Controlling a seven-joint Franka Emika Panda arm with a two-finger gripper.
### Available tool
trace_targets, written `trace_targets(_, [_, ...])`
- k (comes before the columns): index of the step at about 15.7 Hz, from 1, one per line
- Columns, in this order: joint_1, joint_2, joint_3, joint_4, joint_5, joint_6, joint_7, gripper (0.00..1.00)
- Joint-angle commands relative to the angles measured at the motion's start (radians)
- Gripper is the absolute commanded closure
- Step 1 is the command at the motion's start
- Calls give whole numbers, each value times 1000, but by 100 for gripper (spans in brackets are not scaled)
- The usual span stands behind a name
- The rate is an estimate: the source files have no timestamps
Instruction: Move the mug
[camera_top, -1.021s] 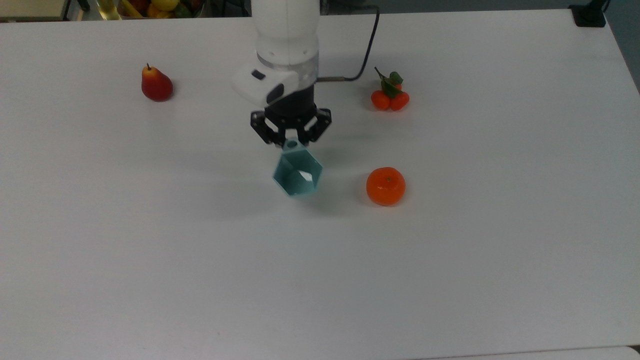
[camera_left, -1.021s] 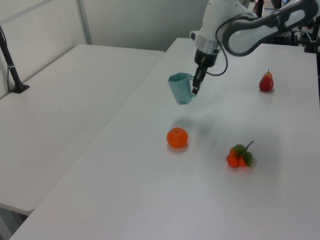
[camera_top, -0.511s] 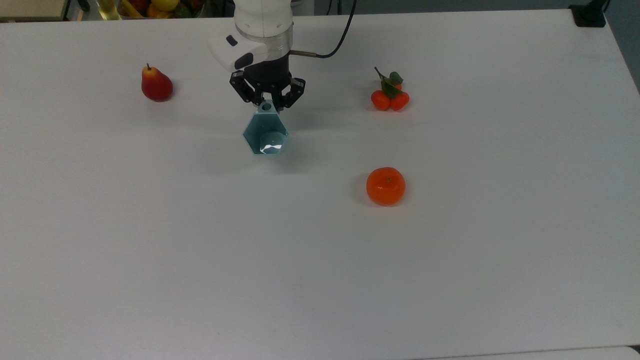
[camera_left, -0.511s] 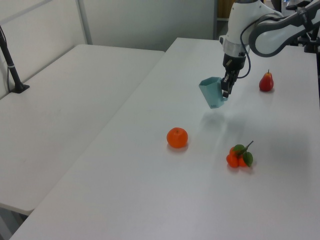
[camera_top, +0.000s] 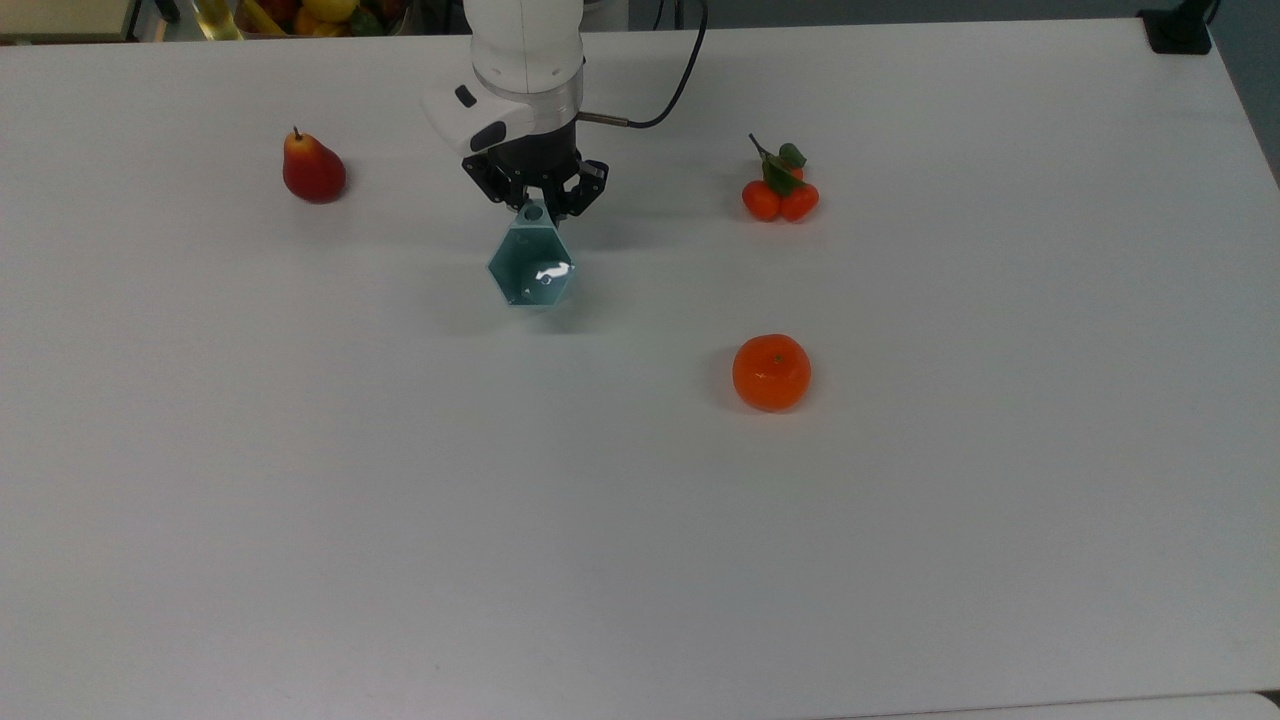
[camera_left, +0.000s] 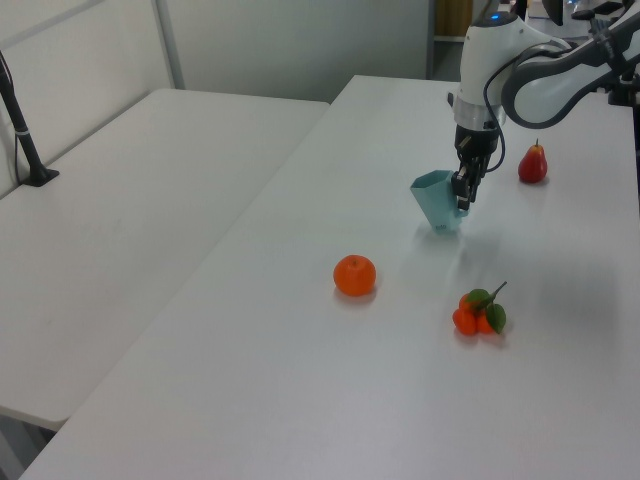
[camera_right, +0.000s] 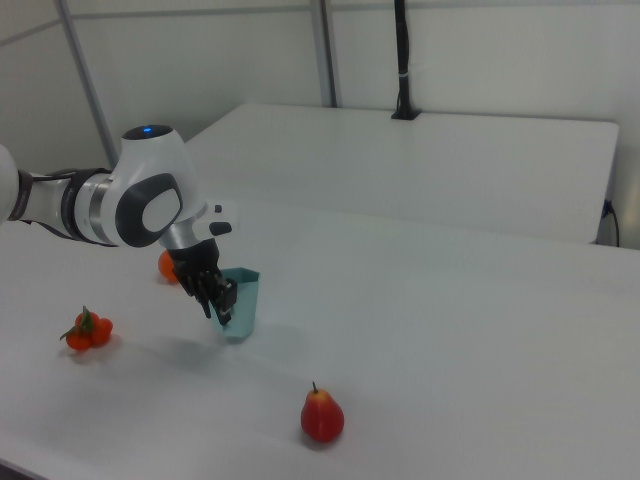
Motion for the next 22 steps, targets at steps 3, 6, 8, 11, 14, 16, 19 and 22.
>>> trace_targets(3, [2, -27, 0, -12, -21, -32, 24, 0])
trace_targets(6, [8, -41, 0, 41, -23, -104, 15, 0])
trace_targets(8, [10, -39, 0, 127, -24, -172, 4, 0])
trace_targets(11, [10, -35, 2, 285, -21, -267, -19, 0])
trace_targets(14, [10, -35, 3, 431, -14, -429, -85, 0])
trace_targets(16, [10, -38, 2, 488, -1, -523, -112, 0])
trace_targets(19, [-1, -42, -3, 554, 0, -627, -116, 0])
trace_targets(22, [-22, -47, -6, 581, 12, -650, -134, 0])
